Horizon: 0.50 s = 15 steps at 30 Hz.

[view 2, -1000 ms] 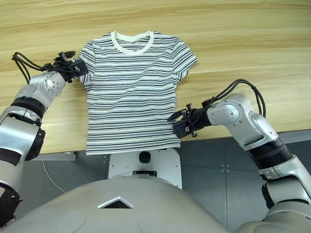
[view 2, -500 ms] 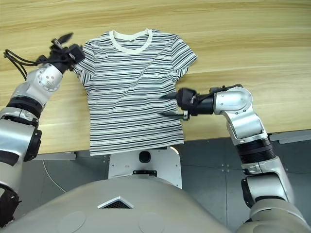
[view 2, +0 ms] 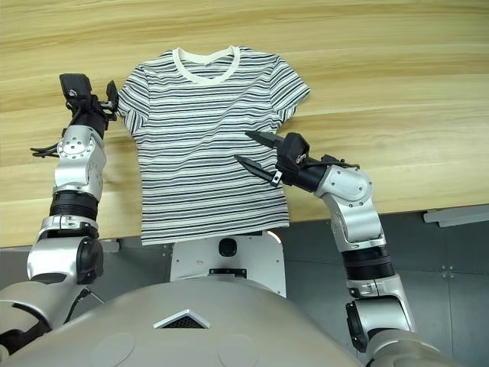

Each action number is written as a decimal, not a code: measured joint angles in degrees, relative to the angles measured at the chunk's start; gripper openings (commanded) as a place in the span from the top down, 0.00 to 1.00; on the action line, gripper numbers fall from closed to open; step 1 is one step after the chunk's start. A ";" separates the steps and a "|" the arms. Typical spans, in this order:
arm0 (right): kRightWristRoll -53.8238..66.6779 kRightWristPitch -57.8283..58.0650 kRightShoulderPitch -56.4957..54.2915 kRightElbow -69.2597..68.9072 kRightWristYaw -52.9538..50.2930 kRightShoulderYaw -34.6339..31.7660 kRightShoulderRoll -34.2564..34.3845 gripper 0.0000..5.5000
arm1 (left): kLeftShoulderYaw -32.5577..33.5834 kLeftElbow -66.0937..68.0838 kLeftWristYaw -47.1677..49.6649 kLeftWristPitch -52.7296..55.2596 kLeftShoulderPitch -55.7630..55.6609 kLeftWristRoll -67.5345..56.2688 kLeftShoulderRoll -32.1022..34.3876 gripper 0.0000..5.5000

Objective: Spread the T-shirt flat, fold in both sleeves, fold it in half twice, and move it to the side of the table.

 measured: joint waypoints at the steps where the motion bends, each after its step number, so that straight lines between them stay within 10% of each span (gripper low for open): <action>1: -0.14 -0.34 0.01 0.04 -0.34 0.00 0.25 0.55 | 0.69 1.14 -1.30 2.19 -0.12 -1.08 -0.55 0.42; 15: -1.89 -1.66 -0.22 0.80 -1.90 1.12 2.37 0.55 | 3.90 14.08 -7.83 3.67 -7.19 -1.40 1.09 0.67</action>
